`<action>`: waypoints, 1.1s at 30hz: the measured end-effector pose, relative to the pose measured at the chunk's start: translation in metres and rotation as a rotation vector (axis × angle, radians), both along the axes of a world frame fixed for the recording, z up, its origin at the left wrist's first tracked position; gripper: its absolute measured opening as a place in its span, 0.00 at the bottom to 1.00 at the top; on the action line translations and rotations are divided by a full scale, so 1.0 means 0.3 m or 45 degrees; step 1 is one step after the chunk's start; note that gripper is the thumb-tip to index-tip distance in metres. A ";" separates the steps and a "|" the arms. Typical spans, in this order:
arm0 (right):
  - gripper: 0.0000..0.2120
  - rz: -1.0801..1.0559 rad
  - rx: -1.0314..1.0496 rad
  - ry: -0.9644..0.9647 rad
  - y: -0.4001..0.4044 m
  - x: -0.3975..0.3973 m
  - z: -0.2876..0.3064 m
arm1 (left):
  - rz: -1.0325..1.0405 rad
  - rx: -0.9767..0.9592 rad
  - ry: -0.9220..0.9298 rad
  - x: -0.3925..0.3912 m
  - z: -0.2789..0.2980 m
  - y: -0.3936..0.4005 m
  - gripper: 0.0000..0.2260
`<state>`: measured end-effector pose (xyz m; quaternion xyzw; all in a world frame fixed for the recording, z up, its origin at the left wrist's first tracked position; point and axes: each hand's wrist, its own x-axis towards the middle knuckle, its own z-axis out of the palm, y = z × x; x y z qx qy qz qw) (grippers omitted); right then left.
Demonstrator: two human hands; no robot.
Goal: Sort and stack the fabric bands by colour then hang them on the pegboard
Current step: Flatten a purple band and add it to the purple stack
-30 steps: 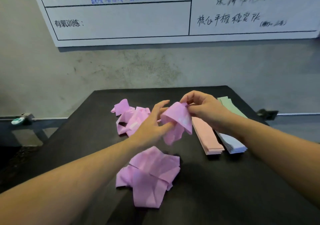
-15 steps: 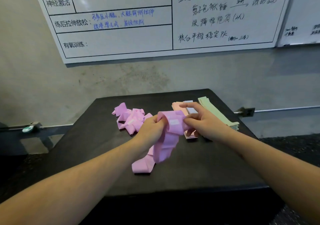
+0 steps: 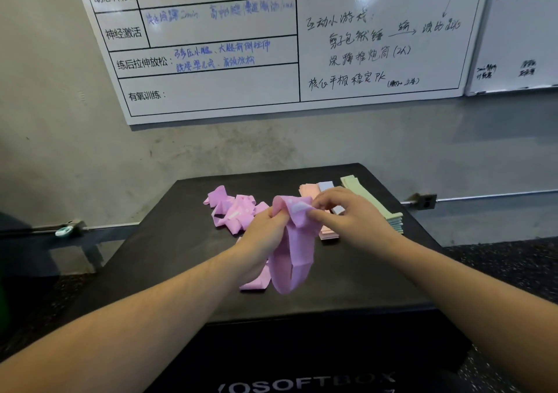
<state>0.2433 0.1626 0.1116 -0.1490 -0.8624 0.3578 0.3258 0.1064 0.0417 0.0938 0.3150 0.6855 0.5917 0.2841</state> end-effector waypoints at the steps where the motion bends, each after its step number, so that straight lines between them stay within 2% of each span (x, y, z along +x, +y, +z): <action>1: 0.05 0.002 -0.083 -0.003 -0.006 0.012 0.018 | -0.018 -0.014 0.023 0.005 0.001 -0.008 0.10; 5: 0.08 -0.018 -0.356 0.014 -0.002 0.048 0.076 | -0.151 -0.085 0.193 0.019 0.000 -0.054 0.12; 8: 0.09 -0.044 -0.414 0.014 0.000 0.069 0.109 | -0.271 -0.122 0.324 0.029 0.016 -0.090 0.06; 13: 0.08 0.005 -0.521 -0.009 -0.030 0.103 0.150 | -0.396 -0.069 0.332 0.079 0.074 -0.126 0.11; 17: 0.07 0.117 -0.742 0.051 -0.056 0.117 0.175 | -0.313 -0.001 0.271 0.110 0.114 -0.133 0.10; 23: 0.06 0.203 -0.641 -0.020 -0.090 0.158 0.200 | -0.350 0.149 0.223 0.134 0.136 -0.123 0.16; 28: 0.05 0.153 -0.579 -0.048 -0.088 0.189 0.205 | -0.290 0.219 0.289 0.189 0.172 -0.108 0.05; 31: 0.11 0.291 -0.700 -0.084 -0.077 0.225 0.204 | -0.252 0.209 0.259 0.199 0.188 -0.101 0.06; 33: 0.16 0.319 -0.672 -0.084 -0.072 0.240 0.200 | -0.241 0.187 0.234 0.202 0.193 -0.097 0.07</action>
